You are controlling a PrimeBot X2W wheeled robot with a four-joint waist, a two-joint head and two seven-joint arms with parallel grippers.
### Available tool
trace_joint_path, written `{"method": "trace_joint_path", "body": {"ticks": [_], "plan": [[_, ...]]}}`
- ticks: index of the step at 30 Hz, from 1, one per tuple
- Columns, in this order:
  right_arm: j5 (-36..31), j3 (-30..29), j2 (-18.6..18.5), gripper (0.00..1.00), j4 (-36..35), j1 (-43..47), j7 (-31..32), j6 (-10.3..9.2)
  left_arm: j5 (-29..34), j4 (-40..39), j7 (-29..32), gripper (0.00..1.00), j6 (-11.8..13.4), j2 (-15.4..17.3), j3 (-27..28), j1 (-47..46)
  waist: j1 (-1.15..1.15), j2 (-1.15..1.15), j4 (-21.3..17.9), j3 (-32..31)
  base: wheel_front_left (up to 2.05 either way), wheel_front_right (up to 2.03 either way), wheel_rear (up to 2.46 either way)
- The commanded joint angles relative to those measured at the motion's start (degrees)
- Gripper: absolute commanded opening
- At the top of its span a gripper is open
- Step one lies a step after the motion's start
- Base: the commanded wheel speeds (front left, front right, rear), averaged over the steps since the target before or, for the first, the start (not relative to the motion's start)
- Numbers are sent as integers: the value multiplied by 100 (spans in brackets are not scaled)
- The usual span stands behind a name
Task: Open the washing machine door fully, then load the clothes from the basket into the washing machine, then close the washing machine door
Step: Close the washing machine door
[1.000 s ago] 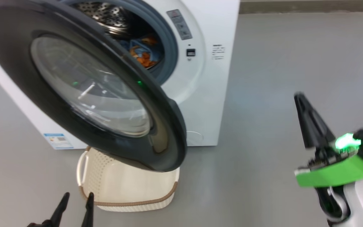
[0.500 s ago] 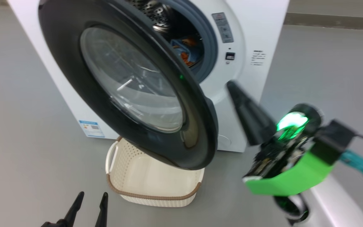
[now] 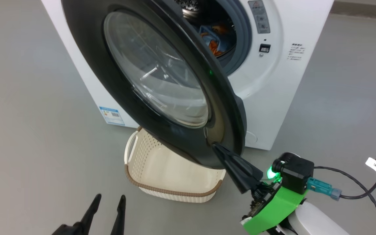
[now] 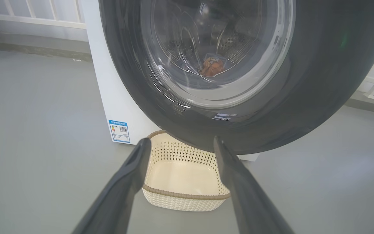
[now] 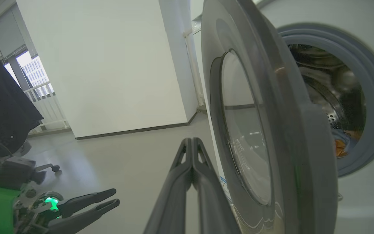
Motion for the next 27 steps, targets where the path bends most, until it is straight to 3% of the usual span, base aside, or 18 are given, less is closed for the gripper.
{"method": "trace_joint_path", "body": {"ticks": [1,16,27], "plan": [[77,12,4,0,-42,51,-26,16,-36,-117,-38,100,-9,21,159,-292,0,0,101,146,0,0,0],[255,-557,-153,0,699,-302,-26,16,-92,-123,-38,100,-9,-19,24,-621,0,0,280,662,0,0,0],[307,-1359,-344,0,937,-934,-26,16,-286,-181,-38,100,-9,-21,-182,-979,0,0,467,1093,0,0,0]]}}
